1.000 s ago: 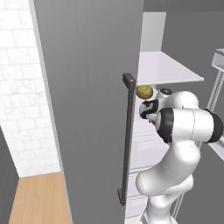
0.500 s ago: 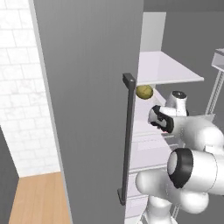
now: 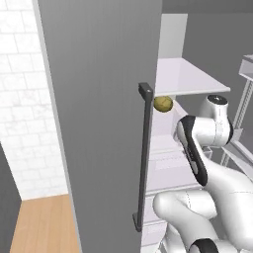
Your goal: Take the strawberry from the fridge and place it on top of the pancake, located on the dining counter.
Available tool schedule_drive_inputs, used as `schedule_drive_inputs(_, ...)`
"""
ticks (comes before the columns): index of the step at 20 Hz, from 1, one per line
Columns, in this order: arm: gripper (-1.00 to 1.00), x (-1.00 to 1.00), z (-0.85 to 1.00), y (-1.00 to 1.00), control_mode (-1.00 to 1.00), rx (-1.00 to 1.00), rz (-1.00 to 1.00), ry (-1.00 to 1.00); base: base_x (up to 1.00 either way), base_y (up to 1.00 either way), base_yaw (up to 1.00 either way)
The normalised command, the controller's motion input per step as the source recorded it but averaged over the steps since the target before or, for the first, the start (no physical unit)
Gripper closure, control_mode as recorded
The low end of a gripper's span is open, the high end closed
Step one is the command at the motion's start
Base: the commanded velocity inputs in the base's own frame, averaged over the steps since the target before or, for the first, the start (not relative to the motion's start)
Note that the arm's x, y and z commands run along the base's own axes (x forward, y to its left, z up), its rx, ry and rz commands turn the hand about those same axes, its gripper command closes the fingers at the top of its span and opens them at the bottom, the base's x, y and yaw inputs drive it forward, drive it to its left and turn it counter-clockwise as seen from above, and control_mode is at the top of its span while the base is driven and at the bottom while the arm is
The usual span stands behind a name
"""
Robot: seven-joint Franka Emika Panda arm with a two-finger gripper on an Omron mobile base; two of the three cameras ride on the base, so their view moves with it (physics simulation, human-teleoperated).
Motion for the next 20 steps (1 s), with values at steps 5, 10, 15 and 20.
schedule_drive_inputs(5, 1.00, -1.00, 0.74, 0.26, -1.00, 0.00, 0.00, 0.00, 0.00, 0.00, 0.00)
schedule_drive_inputs(10, 1.00, -0.95, 0.57, 0.51, -1.00, -0.02, 0.05, 0.00, 0.00, 0.00, 0.00)
schedule_drive_inputs(15, 1.00, -0.52, 0.15, 0.69, -1.00, -0.11, 0.16, 0.00, 0.00, 0.00, 0.00)
schedule_drive_inputs(20, 1.00, -0.14, -0.12, 0.08, -1.00, -0.04, 0.12, -0.01, 0.00, 0.00, 0.00)
